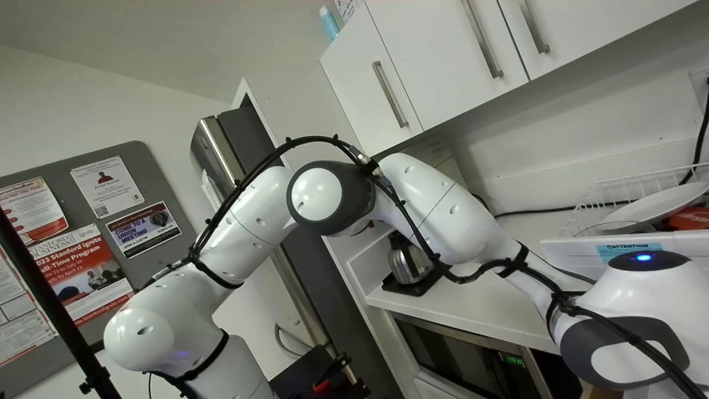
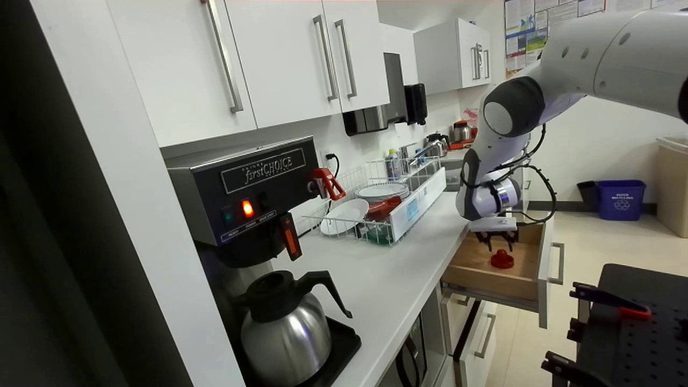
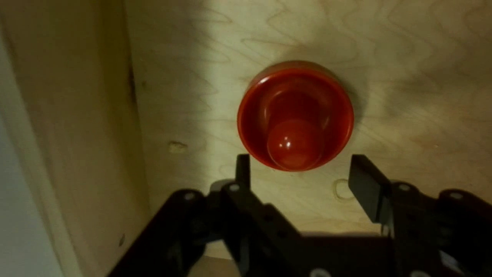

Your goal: Pick up the red object from the left side of the countertop and put it in the open drawer, push the open drawer closed

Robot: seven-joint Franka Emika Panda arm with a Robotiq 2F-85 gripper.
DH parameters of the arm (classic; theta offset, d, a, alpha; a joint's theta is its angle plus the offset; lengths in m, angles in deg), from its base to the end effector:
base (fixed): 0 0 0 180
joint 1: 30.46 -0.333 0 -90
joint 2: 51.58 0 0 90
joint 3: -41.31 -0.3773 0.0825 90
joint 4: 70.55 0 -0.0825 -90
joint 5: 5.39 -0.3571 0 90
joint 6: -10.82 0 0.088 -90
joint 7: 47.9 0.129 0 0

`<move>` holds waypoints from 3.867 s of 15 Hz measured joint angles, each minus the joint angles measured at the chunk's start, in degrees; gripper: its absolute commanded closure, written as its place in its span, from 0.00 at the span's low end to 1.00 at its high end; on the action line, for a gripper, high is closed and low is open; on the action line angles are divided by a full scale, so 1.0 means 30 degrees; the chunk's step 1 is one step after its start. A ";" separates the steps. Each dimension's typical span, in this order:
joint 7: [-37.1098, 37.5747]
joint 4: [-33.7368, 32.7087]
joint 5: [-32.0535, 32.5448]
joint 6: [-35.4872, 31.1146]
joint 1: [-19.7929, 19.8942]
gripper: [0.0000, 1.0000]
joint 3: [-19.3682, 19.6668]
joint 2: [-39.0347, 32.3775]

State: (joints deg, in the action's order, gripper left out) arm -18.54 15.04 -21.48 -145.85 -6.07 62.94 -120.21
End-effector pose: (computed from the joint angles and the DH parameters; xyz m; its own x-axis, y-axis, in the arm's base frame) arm 0.5341 -0.4865 0.0234 0.2533 -0.9416 0.2217 -0.9656 -0.2322 0.1170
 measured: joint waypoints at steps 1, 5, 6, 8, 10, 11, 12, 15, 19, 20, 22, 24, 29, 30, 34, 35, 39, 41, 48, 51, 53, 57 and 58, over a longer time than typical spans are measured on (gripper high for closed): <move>0.0051 -0.0042 0.0000 0.0007 -0.0095 0.00 0.0078 -0.0002; -0.0069 0.0459 0.0000 0.0005 -0.0295 0.00 0.0262 0.0947; -0.0269 0.0963 0.0016 0.0028 -0.0350 0.00 0.0330 0.1586; -0.0368 0.2412 0.0247 0.0386 -0.0888 0.00 0.1075 0.3158; -0.0304 0.4087 0.0805 0.0965 -0.1926 0.00 0.2531 0.4764; -0.0289 0.4920 0.1115 0.1014 -0.2436 0.00 0.3219 0.5514; -0.0287 0.5812 0.1480 0.1024 -0.2926 0.00 0.3893 0.6320; -0.0312 0.8420 0.2312 0.1026 -0.3831 0.00 0.5384 0.8819; -0.0089 1.1777 0.2606 0.1012 -0.4323 0.00 0.7396 1.1642; 0.0052 1.2540 0.2497 0.0976 -0.4254 0.00 0.7707 1.2217; 0.0120 1.3886 0.1851 0.0939 -0.3794 0.26 0.7947 1.3212; 0.0135 1.4858 0.0889 0.0930 -0.3120 0.41 0.7865 1.3748; 0.0524 1.6191 -0.2794 0.0495 -0.0712 0.80 0.6184 1.3770; 0.0477 1.6441 -0.3863 0.0081 -0.0036 0.88 0.5425 1.3768; -0.1155 1.7438 -0.9796 -0.3696 0.3190 1.00 0.1193 1.3741; -0.1717 1.7546 -1.1406 -0.4702 0.3990 0.99 0.0155 1.3712; -0.1688 1.7724 -1.3215 -0.6619 0.4567 0.99 -0.0607 1.2982; -0.1565 1.7717 -1.3217 -0.6653 0.4566 1.00 -0.0607 1.2900; -0.3266 1.5273 -1.5861 -0.2321 0.8746 1.00 -0.3026 1.2591; -0.5103 1.3672 -1.8101 0.0364 1.1270 1.00 -0.4068 1.1679; -0.6045 1.2770 -1.9576 0.2273 1.1867 1.00 -0.3977 1.0793; -0.6455 1.1157 -2.1670 0.5291 1.1980 1.00 -0.3684 0.8814; -0.6455 1.0792 -2.2036 0.5848 1.1965 1.00 -0.3660 0.8351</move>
State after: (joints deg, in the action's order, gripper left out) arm -37.91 47.42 -87.59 -128.31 29.83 51.96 -95.16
